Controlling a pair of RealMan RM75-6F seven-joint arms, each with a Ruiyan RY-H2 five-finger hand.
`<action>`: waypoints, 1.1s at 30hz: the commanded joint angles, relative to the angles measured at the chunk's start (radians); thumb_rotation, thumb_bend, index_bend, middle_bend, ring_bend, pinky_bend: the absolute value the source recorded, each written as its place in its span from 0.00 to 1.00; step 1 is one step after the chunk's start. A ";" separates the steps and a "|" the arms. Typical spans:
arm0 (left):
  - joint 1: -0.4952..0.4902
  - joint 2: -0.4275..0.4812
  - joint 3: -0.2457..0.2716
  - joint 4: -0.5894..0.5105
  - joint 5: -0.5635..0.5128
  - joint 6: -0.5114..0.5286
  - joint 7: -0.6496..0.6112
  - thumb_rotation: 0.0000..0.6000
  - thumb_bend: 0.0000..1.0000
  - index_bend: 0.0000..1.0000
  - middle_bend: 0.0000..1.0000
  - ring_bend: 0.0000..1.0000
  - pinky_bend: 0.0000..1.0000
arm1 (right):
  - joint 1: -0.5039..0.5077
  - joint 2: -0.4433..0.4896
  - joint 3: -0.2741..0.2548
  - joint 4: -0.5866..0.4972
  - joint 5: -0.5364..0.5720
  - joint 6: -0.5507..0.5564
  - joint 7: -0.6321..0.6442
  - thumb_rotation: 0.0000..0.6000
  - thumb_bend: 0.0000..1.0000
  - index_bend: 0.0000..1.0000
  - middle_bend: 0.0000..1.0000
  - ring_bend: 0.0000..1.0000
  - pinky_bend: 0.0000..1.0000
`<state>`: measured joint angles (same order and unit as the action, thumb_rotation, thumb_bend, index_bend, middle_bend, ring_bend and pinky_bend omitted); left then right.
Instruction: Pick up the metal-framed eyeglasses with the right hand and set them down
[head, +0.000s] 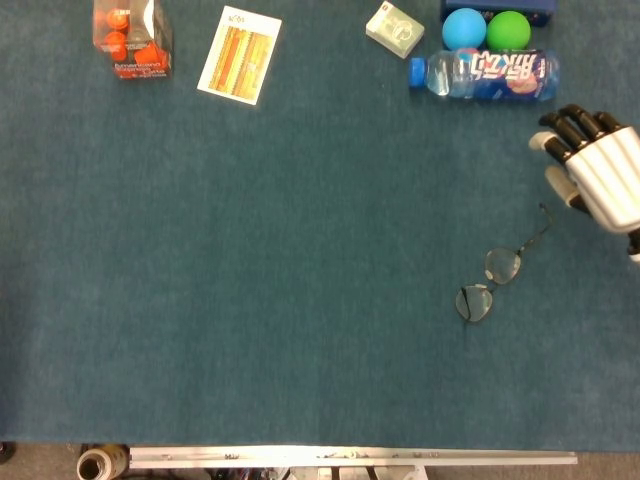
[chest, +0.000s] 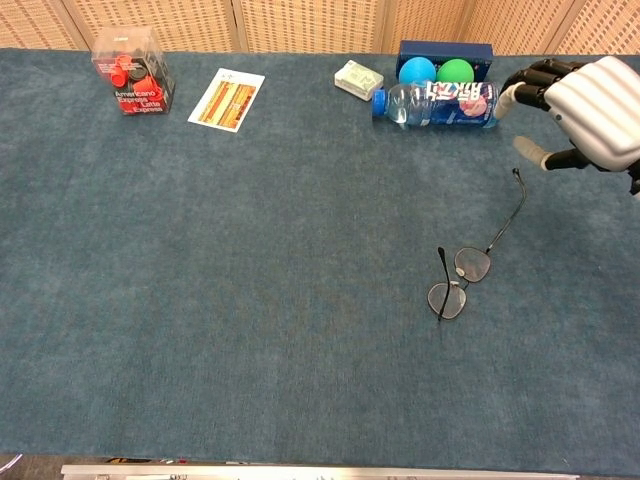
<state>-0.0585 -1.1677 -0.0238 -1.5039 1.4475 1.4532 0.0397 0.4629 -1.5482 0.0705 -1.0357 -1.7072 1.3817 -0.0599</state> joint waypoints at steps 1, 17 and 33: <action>0.000 0.000 0.000 0.002 0.000 -0.001 -0.001 1.00 0.04 0.49 0.47 0.48 0.63 | 0.011 -0.028 -0.009 0.029 0.003 -0.008 0.034 1.00 0.33 0.41 0.34 0.26 0.47; 0.004 -0.002 0.000 0.006 -0.002 0.001 -0.007 1.00 0.04 0.49 0.47 0.48 0.63 | 0.025 -0.067 -0.049 0.035 -0.021 0.016 0.110 1.00 0.31 0.41 0.34 0.26 0.47; 0.009 -0.002 0.000 0.013 -0.001 0.005 -0.016 1.00 0.04 0.49 0.47 0.48 0.63 | 0.030 -0.089 -0.096 -0.004 -0.052 0.007 0.100 1.00 0.31 0.41 0.34 0.26 0.47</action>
<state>-0.0499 -1.1696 -0.0237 -1.4914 1.4463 1.4586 0.0234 0.4931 -1.6366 -0.0248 -1.0388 -1.7588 1.3895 0.0407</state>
